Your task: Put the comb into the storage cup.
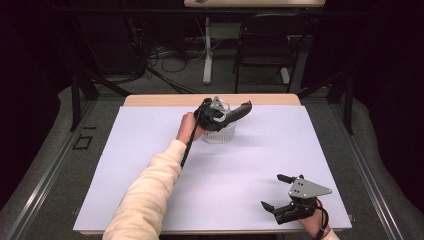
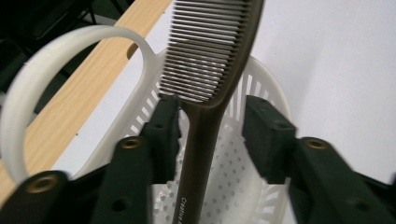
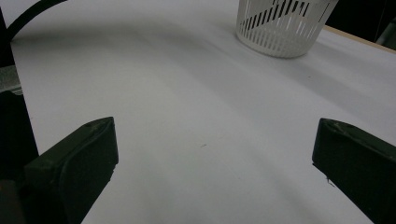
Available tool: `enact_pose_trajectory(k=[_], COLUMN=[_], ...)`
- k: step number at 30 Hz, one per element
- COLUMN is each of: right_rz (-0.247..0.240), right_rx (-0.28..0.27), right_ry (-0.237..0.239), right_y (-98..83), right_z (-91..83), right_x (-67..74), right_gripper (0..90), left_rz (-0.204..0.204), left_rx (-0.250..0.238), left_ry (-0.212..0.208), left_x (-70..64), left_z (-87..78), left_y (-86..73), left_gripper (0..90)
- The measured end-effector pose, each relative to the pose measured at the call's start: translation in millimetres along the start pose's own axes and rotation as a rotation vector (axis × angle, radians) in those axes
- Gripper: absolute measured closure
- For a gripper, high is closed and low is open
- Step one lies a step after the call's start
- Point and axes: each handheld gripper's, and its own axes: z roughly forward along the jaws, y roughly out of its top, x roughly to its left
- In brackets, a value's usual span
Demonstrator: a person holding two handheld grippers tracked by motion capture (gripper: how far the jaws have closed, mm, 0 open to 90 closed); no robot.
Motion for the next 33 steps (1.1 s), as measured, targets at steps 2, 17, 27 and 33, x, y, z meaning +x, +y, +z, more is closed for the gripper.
enact_pose_trajectory(k=[2,17,27,33], right_rz=[-0.002,0.006,0.002,-0.001], right_rx=[0.000,0.009,0.011,0.010], right_ry=[0.001,0.000,0.001,0.000], right_y=[0.1,0.3,0.5,0.5], right_z=[0.3,0.9,1.8,1.8], right_x=[0.1,0.7,0.6,0.5], right_gripper=[0.0,0.0,0.0,0.0], left_rz=[-0.009,-0.100,-0.144,-0.165], left_rx=[-0.013,-0.044,-0.043,-0.044], left_ry=[0.000,0.012,0.038,0.053], left_x=[0.0,1.1,-1.8,-4.2], left_z=[-3.9,-34.4,-52.3,-63.2], left_y=[0.4,-0.4,-8.5,-17.7], left_gripper=[46.5,15.0,0.3,0.0])
